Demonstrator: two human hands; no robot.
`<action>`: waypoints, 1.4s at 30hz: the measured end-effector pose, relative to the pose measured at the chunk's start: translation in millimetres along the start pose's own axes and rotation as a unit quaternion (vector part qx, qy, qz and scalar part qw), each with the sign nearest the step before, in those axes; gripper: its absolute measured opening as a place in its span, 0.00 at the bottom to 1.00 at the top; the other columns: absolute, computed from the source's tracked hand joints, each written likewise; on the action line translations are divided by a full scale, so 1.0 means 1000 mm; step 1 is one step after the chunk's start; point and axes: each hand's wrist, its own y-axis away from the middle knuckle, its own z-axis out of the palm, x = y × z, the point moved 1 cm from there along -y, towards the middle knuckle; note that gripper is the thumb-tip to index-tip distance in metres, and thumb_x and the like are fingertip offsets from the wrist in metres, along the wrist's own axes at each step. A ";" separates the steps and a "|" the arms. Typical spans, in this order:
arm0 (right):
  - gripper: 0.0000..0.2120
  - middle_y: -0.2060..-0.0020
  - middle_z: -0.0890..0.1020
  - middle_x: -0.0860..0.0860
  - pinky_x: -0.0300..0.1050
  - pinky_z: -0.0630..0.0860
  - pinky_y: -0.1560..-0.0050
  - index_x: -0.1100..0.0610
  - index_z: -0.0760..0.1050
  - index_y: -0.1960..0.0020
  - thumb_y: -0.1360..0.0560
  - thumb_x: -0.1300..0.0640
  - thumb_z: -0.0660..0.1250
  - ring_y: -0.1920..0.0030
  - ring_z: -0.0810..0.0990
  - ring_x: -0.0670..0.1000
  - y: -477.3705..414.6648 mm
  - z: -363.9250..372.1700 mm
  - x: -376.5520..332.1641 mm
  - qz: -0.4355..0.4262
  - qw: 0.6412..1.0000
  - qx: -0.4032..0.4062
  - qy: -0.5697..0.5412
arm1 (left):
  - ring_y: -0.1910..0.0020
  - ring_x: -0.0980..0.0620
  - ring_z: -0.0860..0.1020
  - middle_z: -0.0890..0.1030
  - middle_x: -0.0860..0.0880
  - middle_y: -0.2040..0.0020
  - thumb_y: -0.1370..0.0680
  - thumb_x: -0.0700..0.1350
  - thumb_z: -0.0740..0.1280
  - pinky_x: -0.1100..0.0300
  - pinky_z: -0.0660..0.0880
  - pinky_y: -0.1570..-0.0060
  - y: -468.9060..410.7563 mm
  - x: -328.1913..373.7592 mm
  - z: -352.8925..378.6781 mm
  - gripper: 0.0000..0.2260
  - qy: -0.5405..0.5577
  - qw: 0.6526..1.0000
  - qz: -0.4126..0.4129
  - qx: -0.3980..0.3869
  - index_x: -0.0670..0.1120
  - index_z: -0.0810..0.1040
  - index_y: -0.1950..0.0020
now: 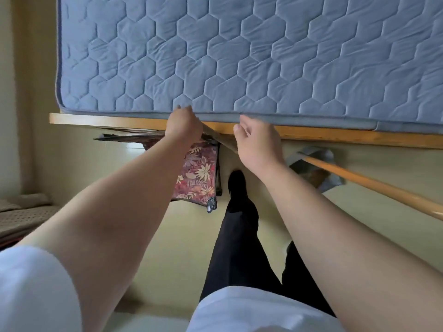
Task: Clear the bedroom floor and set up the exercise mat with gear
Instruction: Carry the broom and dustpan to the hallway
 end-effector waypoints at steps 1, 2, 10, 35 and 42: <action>0.17 0.63 0.70 0.43 0.39 0.62 0.54 0.43 0.61 0.62 0.16 0.52 0.59 0.54 0.66 0.50 -0.005 0.003 0.003 0.009 1.000 0.004 0.008 | 0.35 0.39 0.76 0.71 0.39 0.27 0.18 0.39 0.58 0.49 0.74 0.42 -0.010 -0.002 0.004 0.16 -0.007 1.000 -0.010 -0.002 0.41 0.73 0.31; 0.15 0.63 0.71 0.43 0.39 0.62 0.54 0.45 0.61 0.61 0.16 0.52 0.59 0.54 0.66 0.49 -0.009 0.004 0.004 0.013 1.000 0.008 0.009 | 0.36 0.39 0.76 0.69 0.39 0.27 0.19 0.39 0.59 0.50 0.73 0.44 -0.018 -0.003 0.008 0.15 -0.007 1.000 -0.023 -0.003 0.41 0.72 0.32; 0.19 0.30 0.78 0.52 0.47 0.71 0.30 0.58 0.75 0.28 0.15 0.52 0.60 0.29 0.75 0.51 -0.026 0.012 0.014 0.021 1.000 0.000 -0.009 | 0.39 0.42 0.77 0.75 0.38 0.32 0.22 0.38 0.61 0.56 0.73 0.52 -0.052 -0.011 0.033 0.12 0.052 0.995 -0.084 -0.033 0.40 0.75 0.39; 0.17 0.68 0.74 0.46 0.46 0.68 0.59 0.54 0.67 0.64 0.17 0.55 0.59 0.63 0.72 0.52 0.077 -0.135 0.050 0.029 0.983 0.170 -0.060 | 0.57 0.53 0.81 0.85 0.52 0.53 0.25 0.45 0.73 0.62 0.76 0.59 0.169 0.137 -0.019 0.07 0.117 0.975 0.187 -0.012 0.51 0.85 0.47; 0.16 0.41 0.83 0.60 0.54 0.76 0.37 0.65 0.78 0.37 0.17 0.55 0.61 0.39 0.80 0.58 0.121 -0.199 0.085 0.009 0.971 0.228 -0.065 | 0.61 0.62 0.79 0.82 0.58 0.61 0.29 0.49 0.78 0.69 0.72 0.67 0.243 0.201 -0.005 0.06 0.102 0.950 0.280 -0.089 0.56 0.82 0.56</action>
